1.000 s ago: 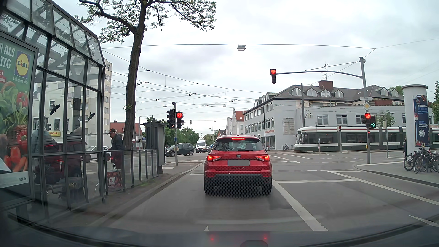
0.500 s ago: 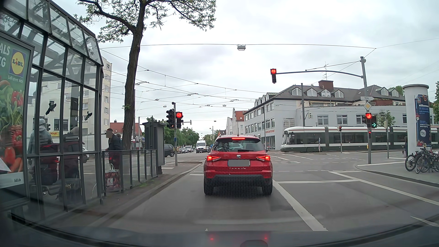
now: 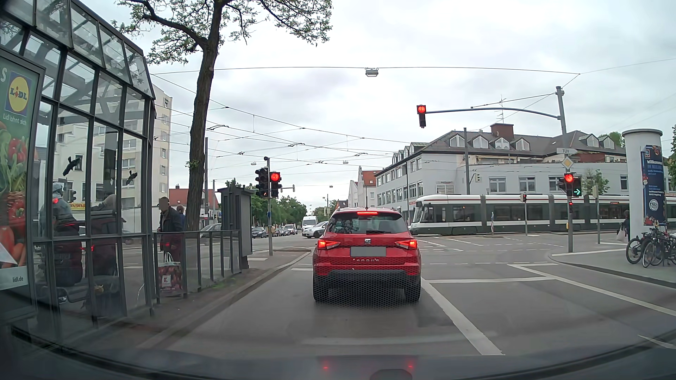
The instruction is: Follow the waypoints while adhering to traffic rules and regulations
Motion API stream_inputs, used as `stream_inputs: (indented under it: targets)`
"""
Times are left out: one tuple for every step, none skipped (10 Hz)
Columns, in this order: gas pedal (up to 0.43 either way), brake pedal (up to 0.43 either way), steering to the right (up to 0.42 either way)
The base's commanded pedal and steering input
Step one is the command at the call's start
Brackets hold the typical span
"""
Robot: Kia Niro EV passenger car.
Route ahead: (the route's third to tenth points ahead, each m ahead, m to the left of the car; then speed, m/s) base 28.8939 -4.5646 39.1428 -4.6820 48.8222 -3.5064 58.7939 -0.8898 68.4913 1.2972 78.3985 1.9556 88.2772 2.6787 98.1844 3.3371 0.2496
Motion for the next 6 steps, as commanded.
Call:
stream_inputs:
  targets:
    - [0.000, 0.116, -0.003]
    - [0.000, 0.116, -0.003]
    - [0.000, 0.116, -0.003]
    - [0.000, 0.122, -0.003]
    - [0.000, 0.122, -0.003]
    - [0.000, 0.122, -0.003]
